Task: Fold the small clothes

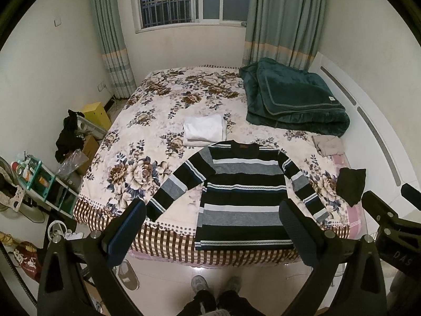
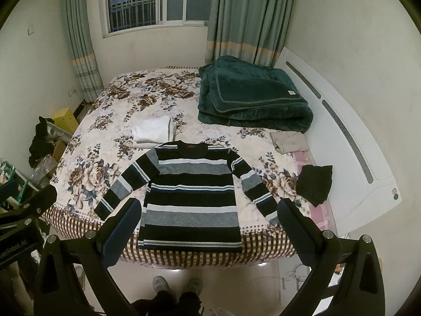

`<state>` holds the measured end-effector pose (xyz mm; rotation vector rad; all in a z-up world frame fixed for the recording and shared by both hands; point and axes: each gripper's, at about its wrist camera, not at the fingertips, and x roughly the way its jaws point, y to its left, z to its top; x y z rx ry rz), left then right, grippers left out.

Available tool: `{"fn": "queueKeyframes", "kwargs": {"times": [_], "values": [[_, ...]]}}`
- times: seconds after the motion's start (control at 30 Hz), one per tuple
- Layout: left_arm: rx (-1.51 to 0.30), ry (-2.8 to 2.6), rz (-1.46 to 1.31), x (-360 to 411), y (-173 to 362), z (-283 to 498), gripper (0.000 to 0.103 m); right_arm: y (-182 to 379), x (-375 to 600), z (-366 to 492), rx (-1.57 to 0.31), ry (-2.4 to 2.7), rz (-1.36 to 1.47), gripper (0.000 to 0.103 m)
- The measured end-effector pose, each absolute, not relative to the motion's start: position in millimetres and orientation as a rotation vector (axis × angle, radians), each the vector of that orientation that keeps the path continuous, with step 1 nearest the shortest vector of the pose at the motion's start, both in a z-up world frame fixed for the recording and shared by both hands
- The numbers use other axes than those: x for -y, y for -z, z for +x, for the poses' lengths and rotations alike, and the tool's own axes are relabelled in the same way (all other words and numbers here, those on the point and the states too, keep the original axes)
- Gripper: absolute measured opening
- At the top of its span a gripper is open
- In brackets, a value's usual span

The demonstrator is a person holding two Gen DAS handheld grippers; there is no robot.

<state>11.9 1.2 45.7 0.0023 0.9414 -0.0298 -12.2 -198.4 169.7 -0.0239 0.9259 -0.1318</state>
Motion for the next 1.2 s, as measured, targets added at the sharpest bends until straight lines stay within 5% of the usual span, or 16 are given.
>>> {"fn": "queueKeyframes", "kwargs": {"times": [0.47, 0.6, 0.83, 1.2], "values": [[-0.941, 0.028, -0.009, -8.4, -36.8, 10.9, 0.103, -173.7, 191.2, -0.1, -0.941, 0.153, 0.015, 0.103], [-0.869, -0.018, 0.058, -8.2, -14.1, 33.7, 0.103, -134.4, 207.3, 20.4, -0.978, 0.206, 0.102, 0.103], [-0.83, -0.042, 0.162, 14.1, 65.9, 109.8, 0.103, 3.6, 307.7, 76.2, -1.052, 0.425, 0.243, 0.103], [-1.046, -0.112, 0.221, 95.5, 272.2, 232.8, 0.103, 330.2, 565.3, 134.0, -1.24, 0.759, 0.773, 0.098]]}}
